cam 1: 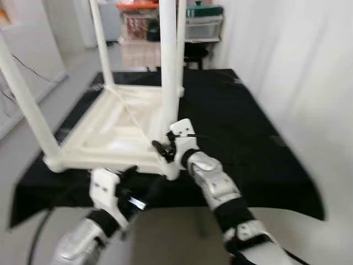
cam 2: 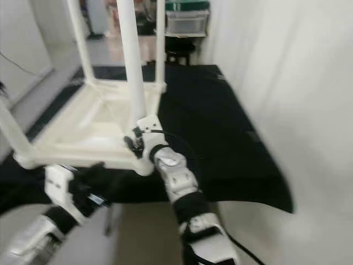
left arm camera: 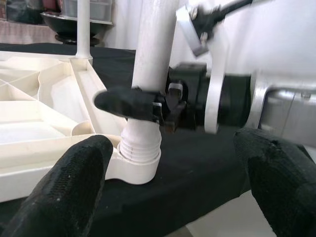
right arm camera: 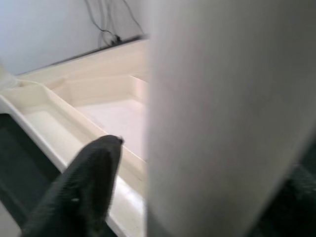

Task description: Building children table

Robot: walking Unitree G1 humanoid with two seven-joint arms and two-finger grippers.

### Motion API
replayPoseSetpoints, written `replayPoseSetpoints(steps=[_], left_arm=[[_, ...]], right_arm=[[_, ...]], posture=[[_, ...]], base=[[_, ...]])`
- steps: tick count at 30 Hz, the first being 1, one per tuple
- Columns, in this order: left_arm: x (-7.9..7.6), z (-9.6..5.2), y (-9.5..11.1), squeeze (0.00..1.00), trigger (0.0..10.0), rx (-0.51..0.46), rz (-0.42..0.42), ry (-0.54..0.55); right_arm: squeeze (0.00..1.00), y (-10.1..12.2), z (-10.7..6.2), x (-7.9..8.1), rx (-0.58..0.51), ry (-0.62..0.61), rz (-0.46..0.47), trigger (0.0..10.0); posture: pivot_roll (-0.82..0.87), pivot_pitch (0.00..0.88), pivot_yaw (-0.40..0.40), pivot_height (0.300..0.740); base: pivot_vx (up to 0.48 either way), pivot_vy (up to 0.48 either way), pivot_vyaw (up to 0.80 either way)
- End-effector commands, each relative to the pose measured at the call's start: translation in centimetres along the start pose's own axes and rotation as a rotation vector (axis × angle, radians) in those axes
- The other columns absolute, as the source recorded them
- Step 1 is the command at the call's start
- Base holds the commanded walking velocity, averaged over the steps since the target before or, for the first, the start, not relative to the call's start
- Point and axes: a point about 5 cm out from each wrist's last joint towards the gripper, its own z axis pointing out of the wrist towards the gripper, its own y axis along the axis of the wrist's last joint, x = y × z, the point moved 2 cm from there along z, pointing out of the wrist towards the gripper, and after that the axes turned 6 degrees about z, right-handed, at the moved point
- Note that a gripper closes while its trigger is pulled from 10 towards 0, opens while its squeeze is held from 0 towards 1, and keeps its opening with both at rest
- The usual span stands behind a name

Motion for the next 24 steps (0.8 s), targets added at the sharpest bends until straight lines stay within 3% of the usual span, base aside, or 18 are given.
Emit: replayPoseSetpoints(steps=[1, 4, 5, 9, 14, 15, 16, 24], left_arm=[[0.2, 0.1, -0.2, 0.00, 10.0, 0.005, 0.009, 0.007], [0.2, 0.2, -0.2, 0.00, 10.0, 0.005, 0.008, 0.005], [0.1, 0.2, -0.3, 0.00, 10.0, 0.004, 0.005, 0.001], [-0.2, 0.2, -0.4, 0.00, 10.0, 0.004, 0.000, -0.004], [-0.3, 0.2, -0.5, 0.00, 10.0, 0.004, -0.004, -0.005], [-0.4, 0.1, -0.5, 0.00, 10.0, 0.004, -0.005, -0.005], [-0.5, 0.1, -0.5, 0.00, 10.0, 0.004, -0.006, -0.006], [-0.8, -0.2, -0.3, 0.00, 10.0, 0.004, -0.011, -0.008]], right_arm=[[1.00, 2.7, 0.6, 0.8, -0.087, 0.183, -0.007, 10.0], [1.00, 3.3, 0.7, 0.9, -0.106, 0.252, -0.012, 10.0], [0.00, 3.9, 0.5, 1.0, -0.117, 0.352, -0.044, 10.0], [0.00, 4.4, 0.2, 0.9, -0.086, 0.514, -0.108, 10.0], [0.00, 4.1, 0.6, 0.8, -0.031, 0.533, -0.125, 10.0], [0.00, 4.1, 0.7, 0.9, -0.022, 0.541, -0.122, 6.7], [0.00, 4.2, 0.7, 0.9, -0.012, 0.554, -0.117, 0.0], [0.00, 3.9, 0.8, 0.4, 0.019, 0.558, -0.107, 0.0]], posture=[[0.04, 0.056, -0.036, 0.740], [0.04, 0.056, -0.036, 0.740], [0.03, 0.048, -0.040, 0.740], [0.04, 0.042, -0.046, 0.740], [0.05, 0.041, -0.049, 0.740], [0.05, 0.041, -0.049, 0.740], [0.05, 0.046, -0.051, 0.740], [0.04, 0.071, -0.042, 0.740]], base=[[0.000, 0.000, 0.00], [0.000, 0.000, 0.00], [0.000, 0.000, 0.00], [0.000, 0.000, 0.00], [0.000, 0.000, 0.00], [0.000, 0.000, 0.00], [0.000, 0.000, 0.00], [0.000, 0.000, 0.00]])
